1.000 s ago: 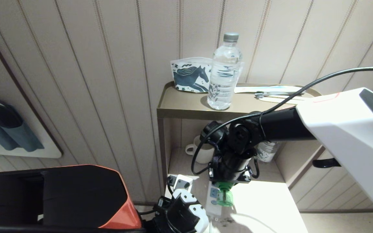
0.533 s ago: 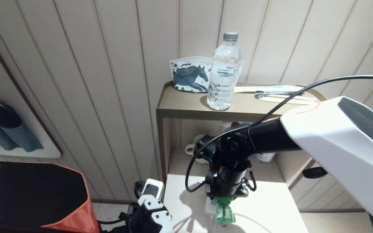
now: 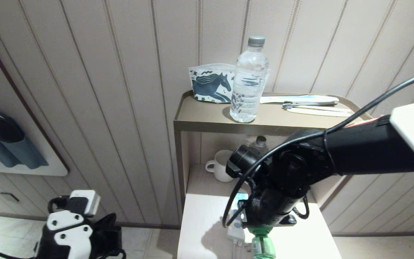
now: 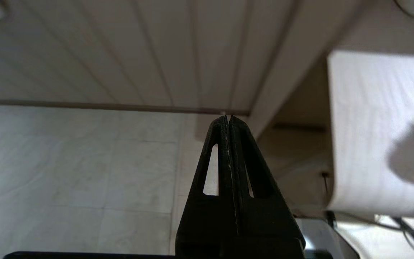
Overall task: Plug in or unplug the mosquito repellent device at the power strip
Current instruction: Place the mosquito repellent liquid on the table
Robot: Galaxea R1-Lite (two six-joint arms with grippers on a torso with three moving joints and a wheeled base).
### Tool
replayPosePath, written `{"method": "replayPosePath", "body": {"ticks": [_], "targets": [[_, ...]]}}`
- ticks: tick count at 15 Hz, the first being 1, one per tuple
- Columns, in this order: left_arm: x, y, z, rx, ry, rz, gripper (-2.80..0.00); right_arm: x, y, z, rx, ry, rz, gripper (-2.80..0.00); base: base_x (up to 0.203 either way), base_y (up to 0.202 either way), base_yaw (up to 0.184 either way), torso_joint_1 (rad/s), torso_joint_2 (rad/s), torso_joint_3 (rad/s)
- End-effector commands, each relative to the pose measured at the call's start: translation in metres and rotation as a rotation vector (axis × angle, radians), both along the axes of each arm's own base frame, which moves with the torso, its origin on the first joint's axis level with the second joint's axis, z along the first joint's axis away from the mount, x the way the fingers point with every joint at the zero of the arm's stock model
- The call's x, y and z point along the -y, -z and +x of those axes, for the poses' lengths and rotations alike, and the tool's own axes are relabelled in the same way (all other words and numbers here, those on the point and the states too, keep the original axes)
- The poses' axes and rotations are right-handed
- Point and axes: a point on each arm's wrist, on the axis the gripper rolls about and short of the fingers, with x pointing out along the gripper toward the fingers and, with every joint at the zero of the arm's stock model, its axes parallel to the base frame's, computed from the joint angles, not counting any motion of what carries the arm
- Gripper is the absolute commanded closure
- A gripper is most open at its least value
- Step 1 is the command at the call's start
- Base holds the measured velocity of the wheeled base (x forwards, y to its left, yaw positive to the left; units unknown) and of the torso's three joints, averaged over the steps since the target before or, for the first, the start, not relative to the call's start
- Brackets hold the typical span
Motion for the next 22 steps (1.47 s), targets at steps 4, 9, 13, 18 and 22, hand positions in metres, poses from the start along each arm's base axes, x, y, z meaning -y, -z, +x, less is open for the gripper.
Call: {"method": "replayPosePath", "body": {"ticks": [4, 9, 13, 18, 22], "targets": [[-0.056, -0.040, -0.035, 0.157, -0.184, -0.101, 0.00, 0.035, -0.024, -0.049, 0.037, -0.017, 0.026, 0.00, 0.000, 0.000, 0.000, 0.000, 0.00, 0.000], [-0.098, -0.066, -0.092, 0.141, -0.327, -0.074, 0.00, 0.063, -0.027, -0.077, 0.125, -0.006, 0.075, 0.00, 0.000, 0.000, 0.000, 0.000, 0.00, 0.000], [-0.119, -0.072, -0.149, 0.244, -0.526, -0.026, 0.00, 0.069, -0.020, -0.082, 0.178, 0.017, 0.024, 0.00, 0.000, 0.000, 0.000, 0.000, 0.00, 0.000], [-0.117, -0.035, -0.186, 0.377, -0.530, 0.158, 0.00, 0.066, -0.012, -0.078, 0.248, 0.022, 0.052, 0.00, 0.000, 0.000, 0.000, 0.000, 0.00, 0.000], [-0.111, -0.024, -0.177, 0.509, -0.244, 0.147, 0.00, 0.066, -0.014, -0.078, 0.408, -0.012, 0.086, 0.00, 0.000, 0.000, 0.000, 0.000, 0.00, 0.000]]}}
